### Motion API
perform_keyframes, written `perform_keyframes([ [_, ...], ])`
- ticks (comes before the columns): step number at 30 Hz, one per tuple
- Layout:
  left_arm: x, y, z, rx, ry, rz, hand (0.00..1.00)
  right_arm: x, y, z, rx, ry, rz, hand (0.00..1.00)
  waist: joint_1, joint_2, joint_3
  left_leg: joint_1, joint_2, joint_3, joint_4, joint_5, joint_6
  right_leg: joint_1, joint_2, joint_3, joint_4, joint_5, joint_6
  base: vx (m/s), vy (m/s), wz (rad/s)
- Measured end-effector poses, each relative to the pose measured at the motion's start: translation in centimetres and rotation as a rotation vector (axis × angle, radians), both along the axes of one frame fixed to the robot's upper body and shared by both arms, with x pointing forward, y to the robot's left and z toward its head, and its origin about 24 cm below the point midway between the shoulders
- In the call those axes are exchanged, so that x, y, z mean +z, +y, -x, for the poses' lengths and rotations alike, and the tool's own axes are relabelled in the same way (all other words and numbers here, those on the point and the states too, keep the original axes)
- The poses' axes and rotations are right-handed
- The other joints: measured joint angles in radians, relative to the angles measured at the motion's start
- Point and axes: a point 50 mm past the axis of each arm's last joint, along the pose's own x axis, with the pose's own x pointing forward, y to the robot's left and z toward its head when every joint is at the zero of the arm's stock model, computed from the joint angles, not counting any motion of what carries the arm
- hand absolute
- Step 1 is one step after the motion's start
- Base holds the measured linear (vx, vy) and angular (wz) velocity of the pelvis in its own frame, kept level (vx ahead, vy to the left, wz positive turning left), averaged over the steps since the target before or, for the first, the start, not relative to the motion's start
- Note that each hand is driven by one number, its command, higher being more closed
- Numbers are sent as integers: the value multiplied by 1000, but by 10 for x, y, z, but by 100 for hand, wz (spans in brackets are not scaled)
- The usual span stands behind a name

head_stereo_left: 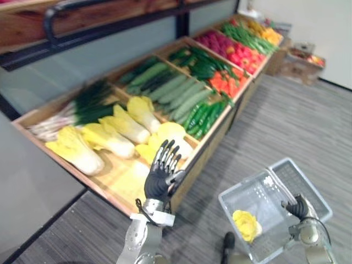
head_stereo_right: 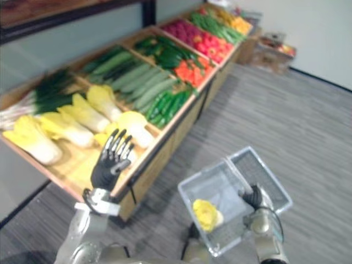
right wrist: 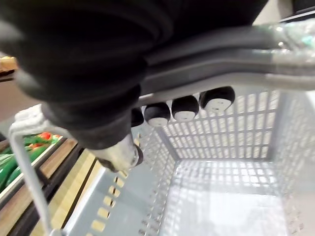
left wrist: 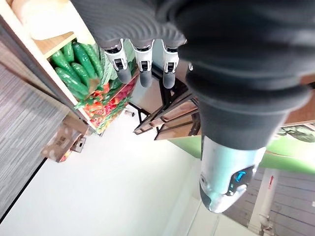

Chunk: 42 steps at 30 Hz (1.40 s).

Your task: Pick vegetable in the basket

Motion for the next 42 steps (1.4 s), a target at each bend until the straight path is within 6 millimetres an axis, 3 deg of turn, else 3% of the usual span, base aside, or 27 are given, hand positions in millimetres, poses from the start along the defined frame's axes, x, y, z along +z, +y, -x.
perform_keyframes([
  [1,-3,0,2,-10,12,-10,0,0,-2,2,1,8,11,100,-4,-12,5,34,-9,26,-38,28,-5,-2,-24,-48,154,-55,7,-73,62,-39],
  [2,-3,1,3,-11,13,-11,0,0,-3,2,3,9,15,100,-4,-21,6,44,-19,38,-44,31,-6,-2,-30,-69,157,-40,21,-90,102,-60],
  [3,-3,4,2,-2,17,-19,0,0,-3,1,10,12,16,100,-2,-29,8,47,-38,46,-79,38,-7,5,-12,-92,98,1,65,-106,90,-74],
  [4,-4,4,2,0,23,-16,0,-3,1,1,12,20,-2,100,17,4,-6,71,-12,87,-167,86,5,64,41,-85,-59,25,103,-105,88,-72],
  [5,-4,5,2,0,18,-15,0,-3,3,0,13,15,-7,100,14,5,-4,81,-12,110,-198,107,8,65,28,-94,39,-37,58,-70,24,-61],
  [6,-1,8,0,5,5,-24,0,-4,3,0,14,19,-8,100,3,-11,-10,102,-47,129,-248,144,14,105,-29,-79,219,-148,81,-46,2,-32],
  [7,-1,9,0,9,4,-27,0,-4,3,0,15,19,-9,100,4,-16,-13,101,-50,139,-250,147,16,115,-33,-71,216,-160,94,-68,-57,-48],
  [8,0,13,-2,28,-4,-33,0,-2,5,-4,23,8,-8,100,16,-27,-14,91,-54,167,-247,152,14,135,-28,-48,157,-203,146,-103,-111,-52],
  [11,2,16,-3,43,-14,-43,0,0,7,-8,37,2,-10,100,24,-10,-23,55,-53,199,-258,186,-4,169,46,-15,-74,-222,169,-84,-96,-51],
  [12,3,14,-5,40,-23,-39,0,0,8,-9,43,0,-8,100,34,2,-25,42,-41,223,-259,194,-3,189,68,4,-169,-218,192,-95,-103,-65],
  [14,1,12,-9,57,-14,-15,0,1,13,-14,65,-3,-5,100,34,34,-22,26,9,251,-247,219,-7,192,125,17,-269,-153,176,-109,-100,-59],
  [18,-1,14,-9,77,1,-16,0,1,13,-13,71,-3,-3,100,22,44,-18,46,62,237,-230,240,-19,233,190,31,-332,-124,145,-78,-154,-26],
  [21,-3,16,-9,102,11,-23,0,1,13,-11,63,-6,3,100,7,67,-6,67,95,167,-197,245,-21,293,236,50,-378,-106,119,-49,-142,-20],
  [22,-4,16,-8,104,11,-29,0,0,12,-9,61,-2,5,100,7,73,-5,63,92,96,-179,255,-19,312,245,69,-394,-100,118,-33,-104,-40],
  [24,-5,15,-7,109,15,-19,0,2,10,-10,62,-5,12,100,14,75,2,44,42,-107,-153,244,-46,329,242,108,-419,-81,114,-20,-57,-56],
  [25,-4,13,-7,112,11,-5,0,5,6,-11,64,-8,33,100,21,92,1,45,-18,-228,-154,224,-76,327,234,133,-435,-71,123,-27,25,-56],
  [27,-3,12,-7,117,2,0,0,8,-1,-10,63,-5,60,100,18,119,2,70,-59,-269,-192,204,-70,325,231,155,-454,-63,131,-17,102,-40],
  [31,-8,13,-1,120,17,-10,0,11,-7,-9,44,-13,65,100,8,138,-9,113,-95,-267,-335,190,-76,321,217,160,-525,-7,167,35,138,-8],
  [37,-9,12,0,112,23,-12,0,10,-12,-3,-16,-29,49,100,10,117,-1,123,-150,-248,-380,191,-61,301,166,171,-524,19,177,66,110,-4],
  [39,-9,10,0,102,26,-13,0,8,-8,-4,-26,-40,39,100,12,108,4,120,-152,-237,-362,177,-51,256,157,194,-440,-16,188,28,79,-32],
  [42,-9,8,1,90,24,-31,0,8,-3,-9,-10,-46,33,100,15,92,14,122,-144,-185,-298,122,-40,119,136,217,-167,-88,191,-27,70,-55],
])
